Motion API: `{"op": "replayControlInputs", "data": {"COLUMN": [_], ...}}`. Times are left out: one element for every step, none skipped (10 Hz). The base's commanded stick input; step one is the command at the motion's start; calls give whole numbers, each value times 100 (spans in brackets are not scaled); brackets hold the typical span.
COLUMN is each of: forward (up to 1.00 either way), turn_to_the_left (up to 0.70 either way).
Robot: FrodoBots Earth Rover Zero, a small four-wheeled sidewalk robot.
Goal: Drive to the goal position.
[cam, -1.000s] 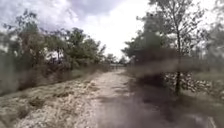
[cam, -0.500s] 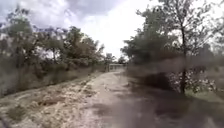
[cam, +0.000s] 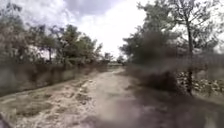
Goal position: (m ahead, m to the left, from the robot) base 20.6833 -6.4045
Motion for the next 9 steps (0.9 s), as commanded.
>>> {"op": "replayControlInputs", "data": {"forward": [70,70,70,70,70,70,70,70,70], "turn_to_the_left": [18,25,33,6,2,0,0,0,0]}}
